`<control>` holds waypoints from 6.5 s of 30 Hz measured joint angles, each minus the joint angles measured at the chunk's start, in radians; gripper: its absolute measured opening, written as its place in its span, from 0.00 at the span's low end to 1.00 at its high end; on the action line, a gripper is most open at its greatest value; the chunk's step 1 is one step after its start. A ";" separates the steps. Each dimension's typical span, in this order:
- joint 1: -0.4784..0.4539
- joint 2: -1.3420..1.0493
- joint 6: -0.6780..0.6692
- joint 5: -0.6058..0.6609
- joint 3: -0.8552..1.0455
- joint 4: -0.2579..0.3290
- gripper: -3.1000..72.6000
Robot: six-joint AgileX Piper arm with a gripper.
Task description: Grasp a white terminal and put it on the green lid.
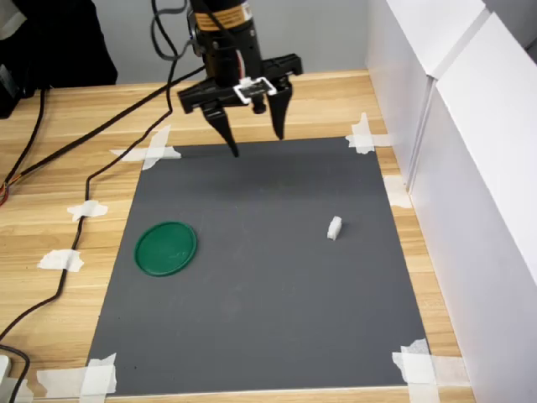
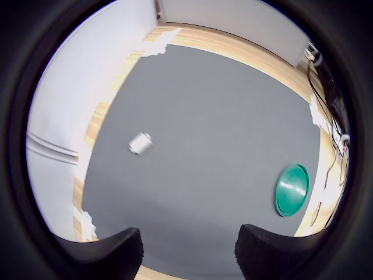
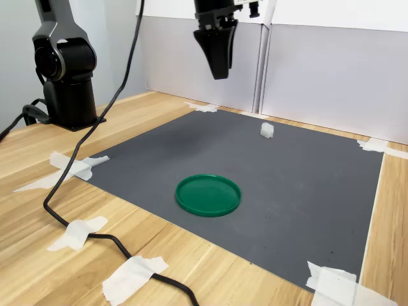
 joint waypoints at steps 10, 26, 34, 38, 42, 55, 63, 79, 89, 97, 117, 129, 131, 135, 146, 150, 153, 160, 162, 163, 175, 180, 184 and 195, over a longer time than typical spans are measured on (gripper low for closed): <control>0.144 0.205 0.199 -0.041 -0.135 0.002 0.93; 0.162 0.383 0.215 -0.117 -0.157 0.006 0.93; 0.162 0.428 0.215 -0.144 -0.157 0.006 0.93; 0.162 0.441 0.216 -0.155 -0.157 0.006 0.93; 0.162 0.452 0.216 -0.162 -0.157 0.006 0.93; 0.162 0.458 0.213 -0.197 -0.157 0.006 0.84; 0.162 0.458 0.213 -0.200 -0.157 0.021 0.63; 0.162 0.462 0.218 -0.217 -0.158 0.019 0.20; 0.162 0.418 0.219 -0.195 -0.158 0.023 0.15; 0.091 0.288 0.188 -0.142 -0.158 0.023 0.15; -0.455 0.216 -0.220 -0.024 -0.158 -0.051 0.15; -0.476 0.374 -0.264 -0.069 -0.158 0.015 0.15; -0.475 0.392 -0.264 -0.078 -0.158 0.012 0.15; -0.475 0.418 -0.267 -0.088 -0.158 -0.011 0.15; -0.475 0.426 -0.340 -0.102 -0.158 -0.024 0.16; -0.475 0.426 -0.341 -0.100 -0.158 -0.025 0.24; -0.475 0.426 -0.342 -0.102 -0.158 -0.026 0.37; -0.475 0.417 -0.276 -0.107 -0.158 -0.045 0.69; -0.475 0.397 -0.245 -0.112 -0.155 -0.059 0.74; -0.475 0.377 -0.231 -0.120 -0.150 -0.064 0.75; -0.475 -0.041 -0.200 -0.247 0.099 -0.016 0.73; -0.475 -0.285 -0.179 -0.402 0.266 0.019 0.45; -0.475 -0.465 -0.082 -0.454 0.390 0.019 0.16; -0.475 -0.836 0.114 -0.470 0.697 -0.012 0.02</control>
